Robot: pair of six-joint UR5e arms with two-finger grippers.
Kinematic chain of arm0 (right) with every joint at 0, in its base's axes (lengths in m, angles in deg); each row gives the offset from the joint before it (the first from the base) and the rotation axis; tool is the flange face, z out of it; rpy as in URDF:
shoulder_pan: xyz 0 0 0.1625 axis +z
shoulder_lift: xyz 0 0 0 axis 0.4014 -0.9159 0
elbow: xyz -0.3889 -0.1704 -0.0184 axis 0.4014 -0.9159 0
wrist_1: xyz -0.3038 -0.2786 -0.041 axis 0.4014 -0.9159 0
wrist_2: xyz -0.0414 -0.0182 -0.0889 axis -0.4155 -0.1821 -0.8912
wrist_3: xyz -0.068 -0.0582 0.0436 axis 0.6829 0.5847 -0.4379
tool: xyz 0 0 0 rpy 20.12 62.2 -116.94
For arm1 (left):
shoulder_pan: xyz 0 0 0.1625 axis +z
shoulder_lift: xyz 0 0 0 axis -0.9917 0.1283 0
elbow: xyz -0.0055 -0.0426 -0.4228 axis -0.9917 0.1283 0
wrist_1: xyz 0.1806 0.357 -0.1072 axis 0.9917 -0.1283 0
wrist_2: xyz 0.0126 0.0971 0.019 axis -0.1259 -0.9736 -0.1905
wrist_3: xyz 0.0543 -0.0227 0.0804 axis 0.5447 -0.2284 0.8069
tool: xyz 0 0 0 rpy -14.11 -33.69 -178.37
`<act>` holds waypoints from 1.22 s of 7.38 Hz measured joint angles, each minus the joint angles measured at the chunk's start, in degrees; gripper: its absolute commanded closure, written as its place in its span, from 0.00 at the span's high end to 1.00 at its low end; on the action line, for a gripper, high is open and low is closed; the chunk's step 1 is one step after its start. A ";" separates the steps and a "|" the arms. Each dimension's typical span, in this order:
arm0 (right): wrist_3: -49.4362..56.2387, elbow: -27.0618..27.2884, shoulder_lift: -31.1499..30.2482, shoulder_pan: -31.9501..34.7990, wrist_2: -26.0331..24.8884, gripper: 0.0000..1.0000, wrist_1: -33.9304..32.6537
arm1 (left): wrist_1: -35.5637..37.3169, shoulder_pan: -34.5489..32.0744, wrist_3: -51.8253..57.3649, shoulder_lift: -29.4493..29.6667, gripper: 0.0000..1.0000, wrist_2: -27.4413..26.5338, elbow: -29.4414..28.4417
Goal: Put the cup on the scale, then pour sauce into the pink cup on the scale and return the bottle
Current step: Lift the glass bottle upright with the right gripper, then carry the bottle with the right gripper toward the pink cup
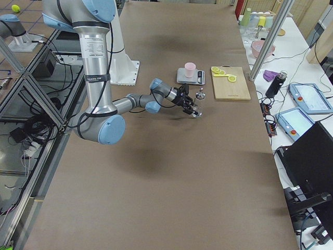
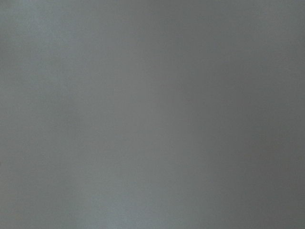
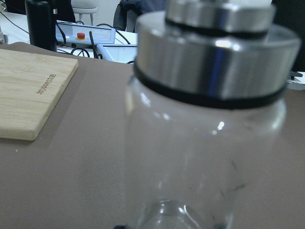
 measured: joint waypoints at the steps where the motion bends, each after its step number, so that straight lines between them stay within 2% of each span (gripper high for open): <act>1: 1.00 0.10 0.07 0.09 0.03 0.00 0.21 | 0.04 -0.08 -0.36 -0.07 0.98 0.08 -0.10; 3: 1.64 0.91 0.33 0.19 -0.30 0.00 0.23 | 0.05 -0.75 -2.17 -1.47 0.98 1.59 -0.13; 5: 3.54 1.65 0.38 0.45 -0.35 0.00 -0.30 | -0.04 -3.32 -2.45 -4.86 0.98 5.91 0.88; 7: 7.71 2.25 0.50 1.09 -0.35 0.00 -2.26 | -0.03 -4.67 -2.33 -7.77 0.98 7.06 2.66; 9: 10.16 5.05 2.84 1.33 -1.05 0.00 -13.97 | -0.06 -4.93 -2.24 -8.90 0.98 7.09 3.03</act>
